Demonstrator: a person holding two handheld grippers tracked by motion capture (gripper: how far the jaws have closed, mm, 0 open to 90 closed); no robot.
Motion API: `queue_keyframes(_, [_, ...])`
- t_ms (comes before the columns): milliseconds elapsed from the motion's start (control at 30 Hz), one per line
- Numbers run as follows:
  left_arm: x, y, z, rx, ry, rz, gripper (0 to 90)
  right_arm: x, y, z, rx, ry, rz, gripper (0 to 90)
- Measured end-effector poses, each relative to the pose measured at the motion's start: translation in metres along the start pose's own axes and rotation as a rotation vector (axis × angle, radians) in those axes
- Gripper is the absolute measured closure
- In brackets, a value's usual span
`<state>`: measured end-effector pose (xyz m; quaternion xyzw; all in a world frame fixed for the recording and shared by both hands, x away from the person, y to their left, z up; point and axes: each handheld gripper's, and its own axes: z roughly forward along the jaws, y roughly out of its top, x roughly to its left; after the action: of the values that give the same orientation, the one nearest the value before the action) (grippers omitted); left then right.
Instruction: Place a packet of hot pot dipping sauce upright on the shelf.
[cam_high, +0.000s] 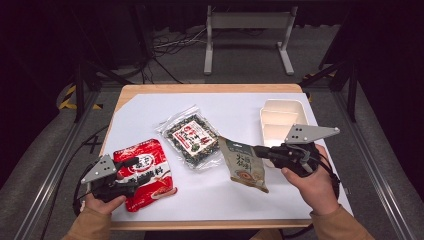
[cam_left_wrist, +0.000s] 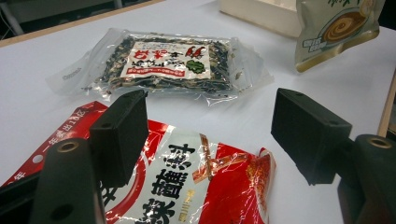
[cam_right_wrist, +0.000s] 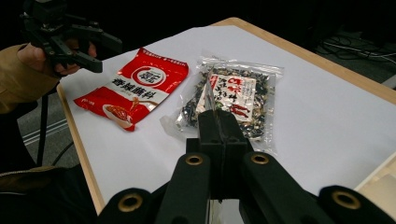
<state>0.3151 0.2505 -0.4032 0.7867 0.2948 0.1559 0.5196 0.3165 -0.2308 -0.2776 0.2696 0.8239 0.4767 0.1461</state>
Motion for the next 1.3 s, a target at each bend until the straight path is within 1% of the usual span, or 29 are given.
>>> queue_keyframes(167, [0.0,0.0,-0.001,-0.001,0.008,0.004,28.0,-0.008,0.007,-0.007,-0.006,-0.004,-0.011,90.0])
queue_keyframes(267, [0.0,-0.001,-0.002,0.002,0.01,0.002,28.0,-0.013,0.012,-0.011,-0.012,-0.014,-0.025,90.0])
queue_keyframes(300, [0.0,-0.001,-0.003,-0.001,0.011,-0.005,28.0,-0.015,0.014,-0.012,-0.014,-0.015,-0.03,90.0])
queue_keyframes(333, [0.0,-0.002,-0.004,0.001,0.013,-0.001,28.0,-0.017,0.016,-0.013,-0.014,-0.012,-0.036,90.0])
queue_keyframes(433, [0.0,-0.003,-0.005,-0.001,0.021,-0.007,28.0,-0.023,0.022,-0.016,-0.016,-0.015,-0.046,90.0])
queue_keyframes(500, [0.0,-0.003,-0.007,0.003,0.022,-0.009,28.0,-0.027,0.025,-0.018,-0.014,-0.014,-0.047,90.0])
queue_keyframes(600, [0.0,-0.004,-0.008,-0.002,0.027,-0.013,28.0,-0.033,0.03,-0.02,-0.013,-0.011,-0.051,90.0])
queue_keyframes(633, [0.0,-0.004,-0.008,-0.002,0.029,-0.009,28.0,-0.035,0.031,-0.02,-0.013,-0.015,-0.055,90.0])
queue_keyframes(833, [0.001,-0.005,-0.009,0.0,0.031,-0.015,28.0,-0.044,0.041,-0.023,-0.029,-0.012,-0.059,90.0])
queue_keyframes(1000, [0.001,-0.005,-0.009,-0.002,0.031,-0.012,27.9,-0.051,0.049,-0.026,-0.035,-0.024,-0.072,90.0])
queue_keyframes(1100, [0.001,-0.005,-0.01,-0.005,0.032,-0.019,27.9,-0.055,0.052,-0.027,-0.037,-0.031,-0.08,90.0])
queue_keyframes(1133, [0.002,-0.005,-0.01,-0.006,0.034,-0.017,27.9,-0.058,0.055,-0.028,-0.035,-0.046,-0.092,90.0])
queue_keyframes(1300, [0.001,-0.006,-0.011,-0.006,0.035,-0.023,27.9,-0.067,0.062,-0.03,-0.042,-0.06,-0.099,90.0])
